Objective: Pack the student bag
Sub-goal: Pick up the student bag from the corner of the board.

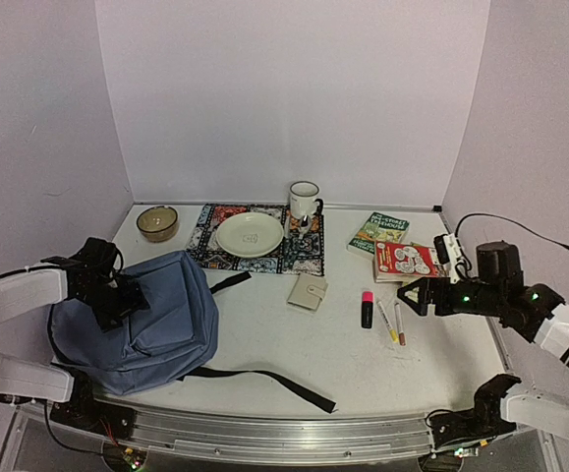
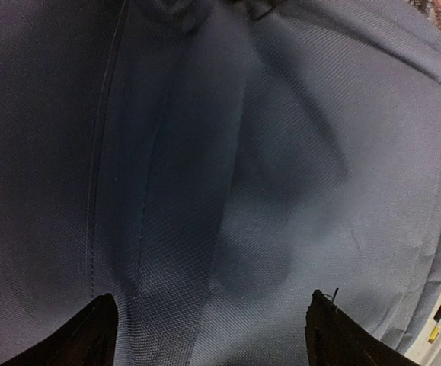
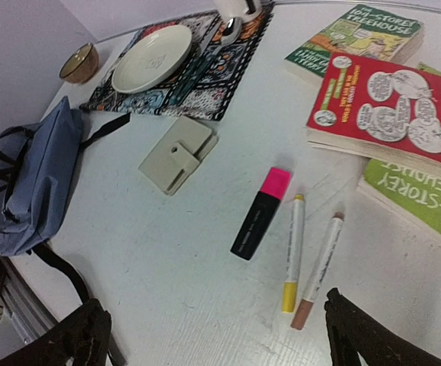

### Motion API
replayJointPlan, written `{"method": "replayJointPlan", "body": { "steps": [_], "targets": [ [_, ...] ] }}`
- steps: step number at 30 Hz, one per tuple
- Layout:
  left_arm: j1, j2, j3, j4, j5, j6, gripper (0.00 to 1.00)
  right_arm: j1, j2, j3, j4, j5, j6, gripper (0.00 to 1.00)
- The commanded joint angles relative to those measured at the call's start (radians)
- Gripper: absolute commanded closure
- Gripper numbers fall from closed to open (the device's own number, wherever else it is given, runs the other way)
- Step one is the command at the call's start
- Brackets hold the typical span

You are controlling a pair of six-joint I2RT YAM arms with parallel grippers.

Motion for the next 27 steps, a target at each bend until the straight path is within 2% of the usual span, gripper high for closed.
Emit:
{"method": "replayJointPlan", "body": {
  "steps": [1,3,5,8,12,13,18,23,27],
  "targets": [
    [-0.044,0.041,-0.029,0.047,0.003,-0.051,0.22,0.155,0.083,-0.005,0.154,0.113,0.069,0.02],
    [-0.064,0.041,-0.034,0.053,0.018,-0.062,0.31,0.219,0.124,-0.004,0.198,0.136,0.086,0.02],
    [-0.083,0.026,-0.033,0.054,0.045,-0.07,0.45,0.278,0.179,0.005,0.242,0.159,0.102,0.02],
    [-0.096,-0.023,-0.041,0.053,0.088,-0.098,0.72,0.371,0.257,0.037,0.27,0.201,0.115,0.02],
    [-0.117,-0.099,-0.05,0.054,0.151,-0.141,0.97,0.474,0.346,0.078,0.322,0.233,0.151,0.03],
    [-0.123,-0.117,-0.049,0.054,0.171,-0.149,1.0,0.498,0.366,0.09,0.337,0.241,0.163,0.03],
    [-0.173,-0.174,-0.032,0.053,0.238,-0.162,1.0,0.608,0.484,0.163,0.374,0.315,0.216,0.03],
    [-0.239,-0.179,-0.009,0.067,0.243,-0.172,1.0,0.664,0.608,0.226,0.419,0.334,0.27,0.04],
    [-0.296,-0.179,-0.017,0.137,0.248,-0.21,1.0,0.739,0.701,0.309,0.422,0.364,0.259,0.04]
  ]
}}
